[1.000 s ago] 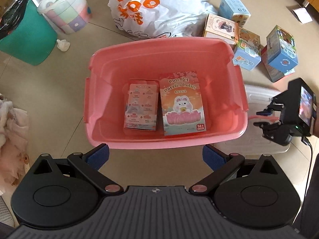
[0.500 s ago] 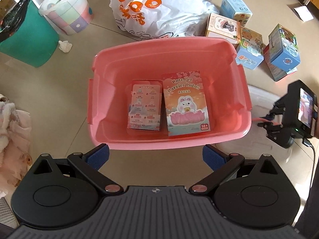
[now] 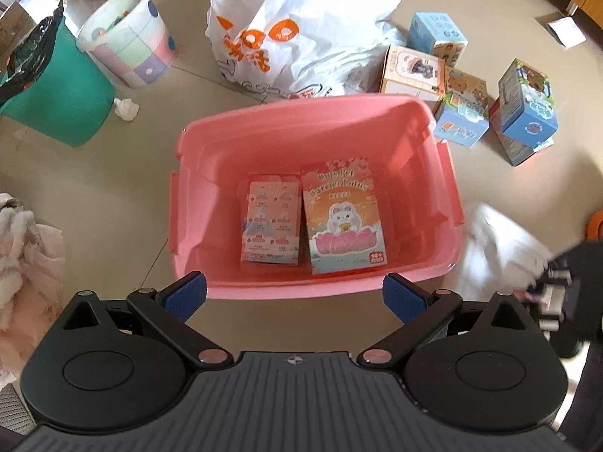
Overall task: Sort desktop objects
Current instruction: 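Lift the white lid by its handle with the right gripper over the tub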
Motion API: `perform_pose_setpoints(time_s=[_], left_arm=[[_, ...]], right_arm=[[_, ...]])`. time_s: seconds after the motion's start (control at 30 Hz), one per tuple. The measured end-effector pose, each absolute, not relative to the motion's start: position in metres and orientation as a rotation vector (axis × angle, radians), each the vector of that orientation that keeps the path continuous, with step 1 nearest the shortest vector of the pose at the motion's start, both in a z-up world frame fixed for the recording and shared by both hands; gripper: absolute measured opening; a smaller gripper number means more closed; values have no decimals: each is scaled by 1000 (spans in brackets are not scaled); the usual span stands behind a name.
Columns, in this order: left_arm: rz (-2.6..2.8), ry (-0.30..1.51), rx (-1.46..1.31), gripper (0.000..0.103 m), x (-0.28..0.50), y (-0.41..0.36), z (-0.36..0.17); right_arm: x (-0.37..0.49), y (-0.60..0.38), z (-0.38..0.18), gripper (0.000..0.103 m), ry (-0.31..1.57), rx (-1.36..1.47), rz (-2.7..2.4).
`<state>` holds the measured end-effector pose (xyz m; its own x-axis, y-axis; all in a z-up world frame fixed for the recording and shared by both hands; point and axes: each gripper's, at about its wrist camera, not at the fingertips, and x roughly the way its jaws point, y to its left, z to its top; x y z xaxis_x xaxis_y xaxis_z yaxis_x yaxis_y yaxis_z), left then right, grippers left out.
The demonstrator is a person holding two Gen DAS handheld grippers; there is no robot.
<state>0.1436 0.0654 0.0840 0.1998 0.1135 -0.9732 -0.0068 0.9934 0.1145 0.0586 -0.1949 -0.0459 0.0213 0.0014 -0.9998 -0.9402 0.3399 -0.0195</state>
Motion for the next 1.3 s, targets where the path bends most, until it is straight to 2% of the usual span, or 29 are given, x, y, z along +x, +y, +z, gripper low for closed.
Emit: perform_pose_setpoints(time_s=[0.3, 0.57, 1.0, 1.3], left_arm=[[90, 1338, 60, 102, 146, 64, 99], [80, 1323, 13, 102, 149, 70, 109], [131, 1330, -66, 102, 151, 122, 110], [182, 1343, -135, 102, 150, 189, 101]], right_arm=[[-12, -171, 9, 5, 1267, -1058, 981], [-34, -128, 52, 5, 1182, -1172, 1011], [12, -44, 88, 5, 1053, -1386, 1039], [85, 34, 63, 5, 1008, -1481, 1085]])
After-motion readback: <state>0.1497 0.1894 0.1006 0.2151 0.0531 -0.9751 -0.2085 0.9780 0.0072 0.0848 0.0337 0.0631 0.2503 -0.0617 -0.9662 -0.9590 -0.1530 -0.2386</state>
